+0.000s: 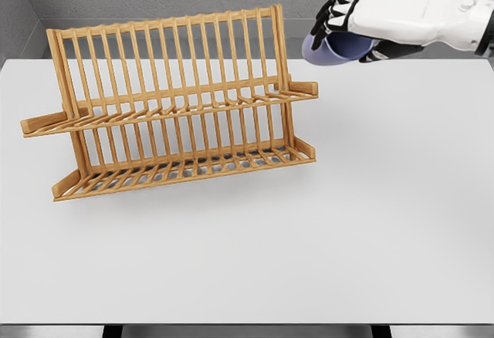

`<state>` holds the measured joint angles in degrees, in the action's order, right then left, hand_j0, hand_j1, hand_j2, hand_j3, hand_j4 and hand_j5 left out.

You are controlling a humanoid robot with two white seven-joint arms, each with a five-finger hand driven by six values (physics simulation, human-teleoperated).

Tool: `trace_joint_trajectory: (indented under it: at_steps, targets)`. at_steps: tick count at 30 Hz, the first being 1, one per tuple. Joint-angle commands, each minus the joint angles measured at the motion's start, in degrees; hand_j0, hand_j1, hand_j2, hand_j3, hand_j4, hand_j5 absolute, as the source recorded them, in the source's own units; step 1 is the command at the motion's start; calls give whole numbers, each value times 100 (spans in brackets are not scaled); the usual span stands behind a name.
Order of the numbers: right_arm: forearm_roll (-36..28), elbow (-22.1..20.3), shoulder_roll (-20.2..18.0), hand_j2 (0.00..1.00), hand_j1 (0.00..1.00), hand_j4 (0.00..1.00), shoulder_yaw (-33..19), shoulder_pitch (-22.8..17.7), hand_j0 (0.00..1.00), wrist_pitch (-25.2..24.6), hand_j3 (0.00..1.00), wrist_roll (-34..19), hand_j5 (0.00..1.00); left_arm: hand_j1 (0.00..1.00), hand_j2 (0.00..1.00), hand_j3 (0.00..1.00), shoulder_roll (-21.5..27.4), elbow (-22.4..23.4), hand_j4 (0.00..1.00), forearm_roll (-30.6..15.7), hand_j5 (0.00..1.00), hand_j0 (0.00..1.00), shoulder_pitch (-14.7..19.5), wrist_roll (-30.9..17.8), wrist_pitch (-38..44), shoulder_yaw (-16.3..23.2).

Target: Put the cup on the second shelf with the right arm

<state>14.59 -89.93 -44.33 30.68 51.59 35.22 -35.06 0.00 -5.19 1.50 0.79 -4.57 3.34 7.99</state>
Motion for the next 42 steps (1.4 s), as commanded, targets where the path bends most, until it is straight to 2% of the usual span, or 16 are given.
trace_joint_trajectory:
  at_steps: [1,6,10,21,25,26,27,31,32,33,34,37,38,40,41,42]
  targets:
    - [-44,-279,-5,64,64,64,8,0,64,-22,64,6,64,100,100,100,0,1,100,0,100,100,9,-1,0,0]
    - [-35,-763,39,63,63,63,61,-26,63,-22,63,6,63,100,100,100,0,1,100,0,100,100,0,-1,0,0]
    - [-35,-982,91,63,63,63,157,-35,63,-22,63,6,63,100,100,100,0,1,100,0,100,100,0,-1,0,0]
    - [88,-991,179,64,64,64,491,-26,64,-22,64,6,64,100,100,100,0,1,100,0,100,100,0,-1,0,0]
    - [255,-974,232,64,64,64,535,-26,64,-252,64,6,64,100,100,100,0,1,100,0,100,100,0,-1,0,0]
    - [255,-974,232,74,74,74,535,-18,74,-252,74,6,74,100,100,100,0,1,100,0,100,100,0,-1,0,0]
    - [246,-973,232,100,100,100,526,-18,100,-287,100,6,100,100,100,100,0,1,100,0,100,100,0,-1,0,0]
    - [185,-982,206,100,100,100,386,44,100,-270,100,6,100,100,100,100,0,1,100,0,100,100,0,-1,0,0]
    - [167,-982,188,100,100,100,-255,-44,100,-261,100,6,100,100,100,100,0,1,100,0,100,100,0,-1,0,0]
    - [167,-956,127,100,100,100,-545,-61,100,-217,100,6,100,100,100,100,0,1,100,0,100,100,0,-1,0,0]
    - [167,-921,-93,100,100,100,-897,-193,100,-200,100,6,100,100,100,100,0,1,100,0,100,100,0,-1,0,0]
    - [115,-815,-664,100,100,100,-2224,-1010,100,-182,100,6,100,100,100,100,0,1,100,0,100,100,0,-1,0,0]
    - [106,-710,-691,100,100,100,-2575,-1308,100,-164,100,6,100,100,100,100,0,1,100,0,100,100,0,-1,0,0]
    - [79,-350,-682,100,100,100,-2875,-1538,100,-50,100,6,100,100,100,100,0,1,100,0,100,100,0,-1,0,0]
    - [70,-297,-568,100,100,100,-2980,-1678,100,-50,100,6,100,100,100,100,0,1,100,0,100,100,0,-1,0,0]
    - [79,-235,-279,100,100,100,-2972,-1915,100,-50,100,6,100,100,100,100,0,1,100,0,100,100,0,-1,0,0]
